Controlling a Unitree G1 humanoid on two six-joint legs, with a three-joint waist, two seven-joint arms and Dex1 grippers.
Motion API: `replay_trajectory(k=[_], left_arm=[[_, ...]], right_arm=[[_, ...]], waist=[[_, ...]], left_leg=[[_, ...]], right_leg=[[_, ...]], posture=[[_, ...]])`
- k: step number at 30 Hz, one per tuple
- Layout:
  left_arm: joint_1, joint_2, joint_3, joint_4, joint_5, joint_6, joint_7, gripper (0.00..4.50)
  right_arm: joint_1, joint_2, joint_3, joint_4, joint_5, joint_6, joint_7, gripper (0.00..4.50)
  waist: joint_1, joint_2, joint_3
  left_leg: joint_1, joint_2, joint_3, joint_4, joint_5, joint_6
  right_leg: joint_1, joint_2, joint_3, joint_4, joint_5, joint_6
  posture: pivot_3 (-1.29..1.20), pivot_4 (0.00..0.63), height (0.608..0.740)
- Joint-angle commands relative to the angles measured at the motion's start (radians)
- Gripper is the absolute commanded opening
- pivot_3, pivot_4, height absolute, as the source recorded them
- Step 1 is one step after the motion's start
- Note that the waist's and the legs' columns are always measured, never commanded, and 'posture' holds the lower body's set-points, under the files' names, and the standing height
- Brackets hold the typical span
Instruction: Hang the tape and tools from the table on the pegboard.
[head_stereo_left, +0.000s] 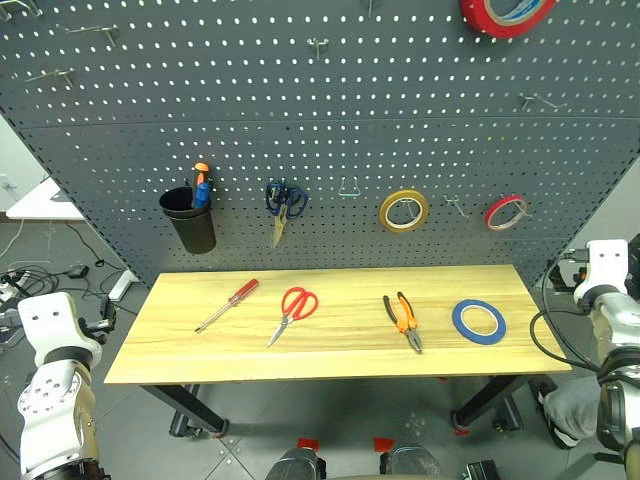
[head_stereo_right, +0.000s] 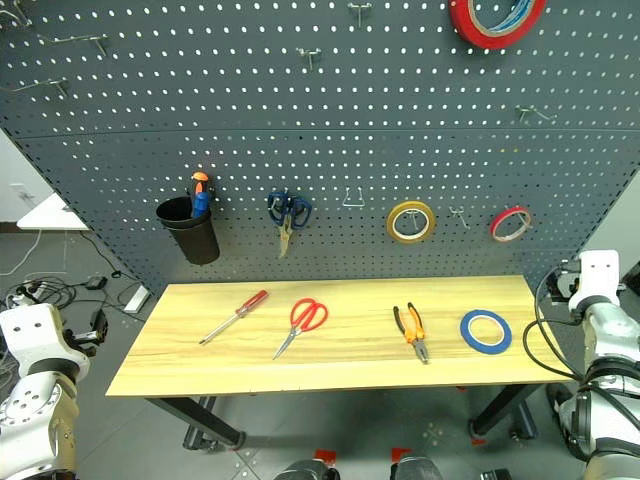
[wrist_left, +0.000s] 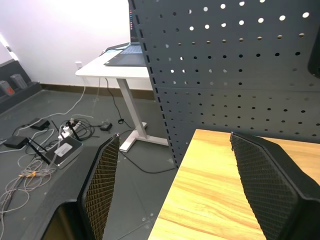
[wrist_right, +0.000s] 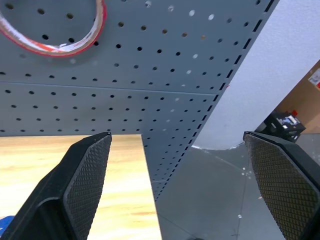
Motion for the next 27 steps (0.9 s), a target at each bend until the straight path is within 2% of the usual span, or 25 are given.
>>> replay_trajectory(k=[1,6,10,16,19,21,25,27], left_arm=[[0.002,0.024,-0.002,-0.045,0.028,-0.037,0.011,3.72],[0.029,0.013,-0.011,-0.052,0.055,-0.027,0.023,3.72],[0.052,-0.030,0.001,-0.105,-0.022,0.020,-0.005,3.72],[0.078,-0.074,-0.023,-0.217,-0.048,0.138,0.020,3.72],[0.059,-0.100,-0.037,-0.255,-0.069,0.125,0.005,3.72],[0.045,-0.082,-0.091,-0.288,-0.018,0.171,0.020,3.72],[0.011,-0.009,-0.201,-0.362,-0.075,0.211,-0.165,3.72],[0.009,0.040,-0.256,-0.387,-0.050,0.180,-0.237,3.72]], right_arm=[[-0.013,-0.002,-0.007,-0.039,0.006,-0.025,0.014,4.50],[-0.004,0.029,0.021,-0.075,0.002,-0.017,0.089,4.50],[0.038,0.055,0.058,-0.148,-0.005,0.004,0.177,4.50],[0.159,0.075,0.119,-0.385,0.010,0.093,0.310,4.50],[0.205,0.082,0.143,-0.495,0.000,0.163,0.317,4.50],[0.233,0.091,0.156,-0.577,0.009,0.224,0.334,4.50],[0.285,0.073,0.200,-0.748,-0.012,0.370,0.356,4.50],[0.305,0.061,0.227,-0.815,-0.024,0.418,0.375,4.50]], waist=[[0.000,0.000,0.000],[-0.001,0.000,0.000],[0.001,0.000,0.000],[0.003,-0.001,-0.001],[0.003,-0.001,-0.001],[0.004,-0.001,-0.001],[0.003,-0.001,-0.001],[0.003,-0.001,-0.001]], left_leg=[[0.000,0.000,0.000,0.000,0.000,0.000],[0.000,0.000,0.001,0.000,0.000,0.000],[0.000,0.000,0.001,0.000,0.000,0.001],[0.000,0.000,0.001,0.001,-0.001,0.001],[0.000,0.000,0.000,0.001,-0.001,0.001],[0.000,0.000,0.000,0.001,-0.001,0.001],[0.000,0.000,0.000,0.002,-0.001,0.001],[0.000,0.000,0.000,0.002,-0.001,0.001]], right_leg=[[0.000,0.000,0.000,0.000,0.000,0.000],[0.000,0.000,0.001,0.000,0.000,0.000],[0.000,0.000,0.001,0.000,0.000,0.001],[-0.001,0.000,0.002,0.000,0.000,0.001],[-0.001,0.000,0.002,0.000,0.001,0.002],[-0.001,0.000,0.002,0.000,0.001,0.002],[-0.001,0.000,0.002,0.001,0.001,0.003],[-0.002,0.000,0.003,0.001,0.001,0.002]], posture=[[-0.09,0.000,0.740],[-0.08,0.000,0.740],[-0.09,0.000,0.740],[-0.11,0.000,0.740],[-0.11,0.000,0.740],[-0.12,0.000,0.740],[-0.13,0.000,0.740],[-0.14,0.015,0.740]])
